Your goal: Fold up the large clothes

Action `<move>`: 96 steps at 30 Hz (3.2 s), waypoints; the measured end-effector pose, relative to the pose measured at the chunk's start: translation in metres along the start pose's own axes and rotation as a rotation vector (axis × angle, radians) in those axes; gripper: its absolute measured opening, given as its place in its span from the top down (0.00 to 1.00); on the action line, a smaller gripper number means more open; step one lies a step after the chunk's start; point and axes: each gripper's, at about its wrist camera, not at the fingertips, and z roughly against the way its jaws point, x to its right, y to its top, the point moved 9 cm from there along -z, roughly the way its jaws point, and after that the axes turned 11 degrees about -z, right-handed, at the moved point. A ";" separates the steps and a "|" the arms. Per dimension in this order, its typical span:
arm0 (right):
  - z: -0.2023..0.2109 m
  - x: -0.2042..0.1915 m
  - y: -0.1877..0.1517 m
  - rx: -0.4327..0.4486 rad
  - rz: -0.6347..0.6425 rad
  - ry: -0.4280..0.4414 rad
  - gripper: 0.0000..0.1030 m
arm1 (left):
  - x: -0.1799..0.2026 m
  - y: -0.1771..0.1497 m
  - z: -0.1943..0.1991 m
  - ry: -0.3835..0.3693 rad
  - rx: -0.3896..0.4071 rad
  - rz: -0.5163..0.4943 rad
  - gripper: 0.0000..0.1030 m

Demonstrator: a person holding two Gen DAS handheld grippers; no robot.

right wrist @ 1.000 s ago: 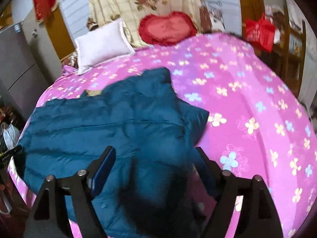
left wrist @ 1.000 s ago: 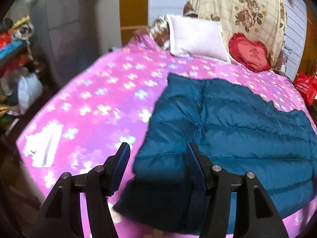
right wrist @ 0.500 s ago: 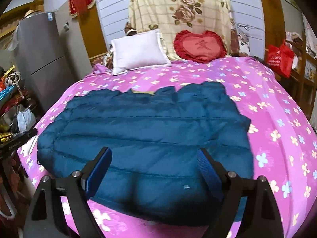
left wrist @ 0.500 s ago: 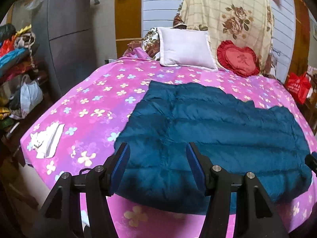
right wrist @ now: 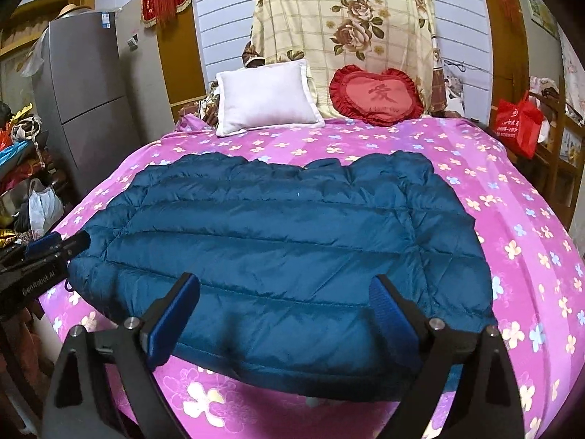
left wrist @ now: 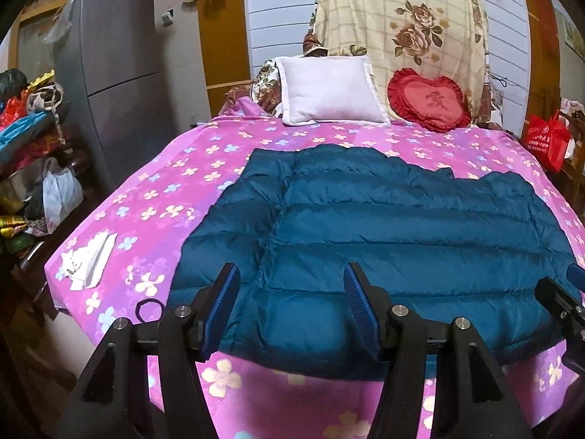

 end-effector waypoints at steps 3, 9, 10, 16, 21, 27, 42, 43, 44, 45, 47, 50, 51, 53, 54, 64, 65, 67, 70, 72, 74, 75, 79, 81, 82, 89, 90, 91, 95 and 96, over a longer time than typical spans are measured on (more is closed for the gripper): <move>0.002 -0.001 0.000 0.006 -0.005 -0.002 0.05 | 0.004 0.000 -0.002 -0.011 -0.006 0.004 0.62; -0.002 0.003 0.000 0.001 -0.021 -0.009 0.04 | 0.010 -0.001 -0.004 -0.020 -0.007 0.000 0.62; -0.003 0.003 -0.001 -0.002 -0.022 -0.011 0.04 | 0.011 -0.001 -0.004 -0.020 -0.006 -0.002 0.62; -0.008 0.004 -0.003 -0.016 -0.023 -0.020 0.04 | 0.014 0.000 -0.005 -0.027 -0.003 -0.006 0.62; -0.009 0.004 -0.003 -0.013 -0.017 -0.022 0.04 | 0.015 -0.001 -0.005 -0.028 0.001 0.000 0.62; -0.009 0.006 -0.002 -0.008 -0.015 -0.035 0.04 | 0.019 -0.002 -0.006 -0.039 -0.012 -0.006 0.62; -0.012 0.014 -0.004 -0.019 -0.046 -0.032 0.03 | 0.031 -0.002 -0.007 -0.066 -0.005 -0.021 0.62; -0.013 0.014 -0.004 -0.019 -0.046 -0.033 0.03 | 0.031 -0.002 -0.007 -0.069 -0.006 -0.022 0.62; -0.013 0.014 -0.004 -0.020 -0.045 -0.034 0.03 | 0.032 -0.003 -0.008 -0.070 -0.006 -0.022 0.62; -0.013 0.014 -0.004 -0.022 -0.044 -0.033 0.03 | 0.032 -0.003 -0.008 -0.071 -0.007 -0.022 0.62; -0.014 0.014 -0.005 -0.025 -0.045 -0.032 0.03 | 0.032 -0.002 -0.008 -0.072 -0.006 -0.023 0.62; -0.016 0.015 -0.007 -0.034 -0.047 -0.031 0.03 | 0.033 -0.001 -0.007 -0.072 -0.003 -0.025 0.62; -0.017 0.015 -0.008 -0.036 -0.048 -0.029 0.03 | 0.032 -0.002 -0.007 -0.071 -0.002 -0.026 0.62; -0.017 0.014 -0.008 -0.036 -0.049 -0.028 0.03 | 0.033 -0.001 -0.007 -0.071 -0.001 -0.028 0.62; -0.017 0.014 -0.008 -0.035 -0.047 -0.028 0.03 | 0.033 -0.001 -0.007 -0.071 -0.001 -0.028 0.62; -0.018 0.012 -0.007 -0.036 -0.047 -0.029 0.03 | 0.038 -0.001 -0.006 -0.073 -0.004 -0.040 0.62; -0.018 0.012 -0.008 -0.037 -0.049 -0.030 0.03 | 0.038 -0.001 -0.006 -0.074 -0.003 -0.041 0.62; -0.018 0.012 -0.008 -0.037 -0.052 -0.030 0.03 | 0.039 -0.002 -0.006 -0.076 -0.004 -0.044 0.62; -0.019 0.012 -0.010 -0.044 -0.053 -0.028 0.03 | 0.040 -0.002 -0.007 -0.076 -0.005 -0.047 0.62; -0.019 0.011 -0.011 -0.044 -0.050 -0.027 0.03 | 0.040 -0.003 -0.007 -0.076 -0.006 -0.048 0.62; -0.018 0.012 -0.011 -0.041 -0.049 -0.028 0.03 | 0.041 -0.003 -0.007 -0.076 -0.007 -0.047 0.62; -0.018 0.012 -0.011 -0.041 -0.049 -0.028 0.03 | 0.041 -0.003 -0.007 -0.076 -0.008 -0.046 0.62; -0.018 0.012 -0.011 -0.041 -0.051 -0.029 0.03 | 0.041 -0.004 -0.007 -0.077 -0.007 -0.046 0.62; -0.018 0.012 -0.011 -0.040 -0.054 -0.029 0.03 | 0.042 -0.004 -0.007 -0.079 -0.008 -0.047 0.62; -0.018 0.013 -0.011 -0.040 -0.056 -0.030 0.03 | 0.042 -0.004 -0.008 -0.080 -0.009 -0.049 0.62; -0.019 0.013 -0.013 -0.047 -0.058 -0.031 0.03 | 0.047 -0.005 -0.009 -0.086 -0.012 -0.051 0.62; -0.019 0.012 -0.013 -0.046 -0.058 -0.031 0.03 | 0.047 -0.005 -0.009 -0.086 -0.012 -0.051 0.62; -0.019 0.012 -0.013 -0.046 -0.059 -0.031 0.03 | 0.047 -0.005 -0.009 -0.086 -0.012 -0.051 0.62; -0.019 0.012 -0.013 -0.046 -0.061 -0.030 0.03 | 0.048 -0.005 -0.009 -0.087 -0.014 -0.051 0.62; -0.019 0.012 -0.013 -0.046 -0.060 -0.029 0.03 | 0.048 -0.005 -0.009 -0.087 -0.015 -0.051 0.62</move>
